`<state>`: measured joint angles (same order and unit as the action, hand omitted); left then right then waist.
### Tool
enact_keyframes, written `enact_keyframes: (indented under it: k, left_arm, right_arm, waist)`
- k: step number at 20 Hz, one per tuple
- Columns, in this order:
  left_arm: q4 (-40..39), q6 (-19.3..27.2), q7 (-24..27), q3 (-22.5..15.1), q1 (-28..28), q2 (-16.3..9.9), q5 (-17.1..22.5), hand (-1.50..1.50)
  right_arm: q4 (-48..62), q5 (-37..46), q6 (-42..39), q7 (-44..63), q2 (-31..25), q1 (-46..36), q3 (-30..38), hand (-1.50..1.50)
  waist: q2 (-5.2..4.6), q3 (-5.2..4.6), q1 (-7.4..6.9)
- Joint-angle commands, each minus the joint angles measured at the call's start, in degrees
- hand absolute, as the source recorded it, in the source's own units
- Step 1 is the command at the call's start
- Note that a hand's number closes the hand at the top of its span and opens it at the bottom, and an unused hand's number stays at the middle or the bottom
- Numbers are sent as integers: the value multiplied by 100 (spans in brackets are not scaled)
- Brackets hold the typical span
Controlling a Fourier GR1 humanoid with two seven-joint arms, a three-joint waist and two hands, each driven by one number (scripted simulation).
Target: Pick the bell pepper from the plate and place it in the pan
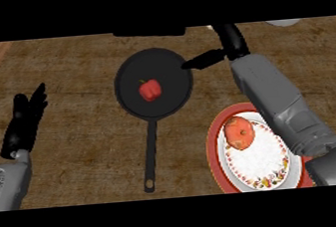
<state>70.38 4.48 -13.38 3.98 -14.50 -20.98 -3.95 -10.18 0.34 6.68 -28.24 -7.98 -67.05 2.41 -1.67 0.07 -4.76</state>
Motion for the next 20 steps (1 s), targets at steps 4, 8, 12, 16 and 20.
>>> enact_keyframes:
  k: [4,8,12,16,20]
  left_arm:
    - [137,-36,84,53,225,5,31,0]
    - [304,-108,-153,135,183,-104,93,0]
    - [235,-20,-16,47,251,-23,-56,0]
    - [168,33,2,-5,142,101,-93,0]
    - [500,-44,-146,84,333,-10,-4,0]
  right_arm:
    - [189,-85,-1313,-378,-1124,143,184,-150]
    - [323,-24,-1639,-289,-1418,36,182,-150]
    - [342,70,-2294,-787,-1978,439,126,-150]
    - [388,104,-2703,-675,-2384,198,140,-150]
    - [414,238,-3067,-1013,-2743,486,53,-150]
  waist:
    - [-5,6,80]
    - [-3,7,42]
    - [-18,12,102]
    - [-48,15,41]
    - [-3,19,32]
